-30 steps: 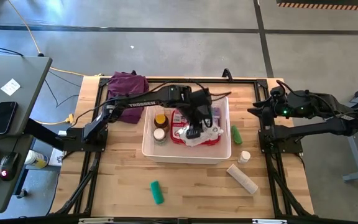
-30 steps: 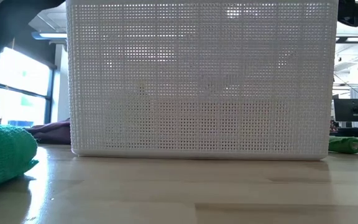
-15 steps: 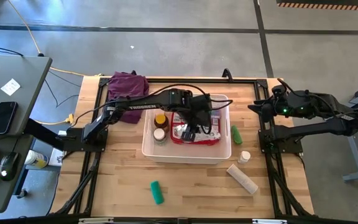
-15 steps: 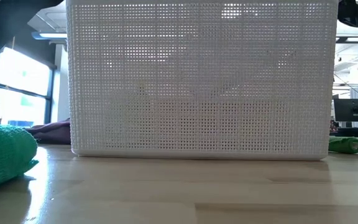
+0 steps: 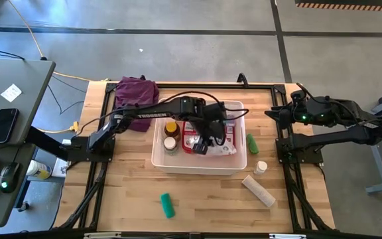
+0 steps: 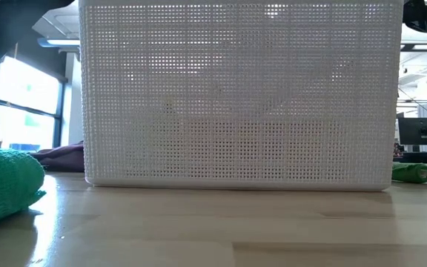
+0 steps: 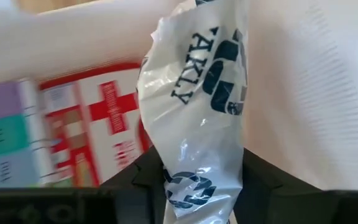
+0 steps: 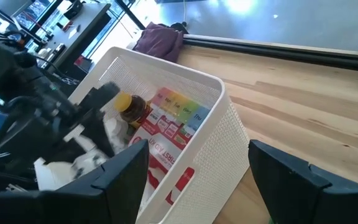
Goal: Pick & place medical supplies in basket/bin
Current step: Put the white mailer bag into the white bin
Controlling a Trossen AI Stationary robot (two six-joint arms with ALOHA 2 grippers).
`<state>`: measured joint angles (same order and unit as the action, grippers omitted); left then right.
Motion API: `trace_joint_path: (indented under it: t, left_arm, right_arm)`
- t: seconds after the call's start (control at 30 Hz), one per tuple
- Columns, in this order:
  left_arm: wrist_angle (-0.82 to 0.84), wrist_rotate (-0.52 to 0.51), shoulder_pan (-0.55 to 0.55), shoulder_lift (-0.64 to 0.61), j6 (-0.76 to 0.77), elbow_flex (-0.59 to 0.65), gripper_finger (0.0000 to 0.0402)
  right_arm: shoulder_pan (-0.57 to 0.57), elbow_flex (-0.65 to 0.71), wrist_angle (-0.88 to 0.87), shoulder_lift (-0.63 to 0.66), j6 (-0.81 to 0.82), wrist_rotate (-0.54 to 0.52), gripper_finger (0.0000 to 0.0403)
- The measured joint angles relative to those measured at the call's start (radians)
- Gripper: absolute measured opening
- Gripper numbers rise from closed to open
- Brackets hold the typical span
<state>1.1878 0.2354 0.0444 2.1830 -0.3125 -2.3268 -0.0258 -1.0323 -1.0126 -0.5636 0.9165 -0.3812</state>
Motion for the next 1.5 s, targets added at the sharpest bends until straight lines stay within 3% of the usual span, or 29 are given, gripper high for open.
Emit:
trace_joint_path:
  t: [0.2, 0.47, 1.1, 1.5]
  left_arm:
    - [-0.012, 0.063, -0.018, 0.000, 0.029, 0.000, 0.0157]
    - [-0.036, 0.061, -0.027, 0.012, 0.029, 0.000, 0.0211]
    - [-0.073, 0.016, -0.026, -0.001, 0.145, 0.000, 0.0214]
    - [0.031, 0.013, -0.026, -0.015, 0.148, 0.000, 0.0205]
  right_arm:
    - [0.000, 0.000, -0.001, 0.000, 0.000, -0.006, 0.0265]
    - [0.000, 0.000, -0.001, 0.000, 0.000, -0.009, 0.0265]
    - [0.000, 0.000, -0.001, 0.000, 0.002, 0.014, 0.0265]
    - [0.000, 0.000, -0.001, -0.023, 0.022, 0.016, 0.0265]
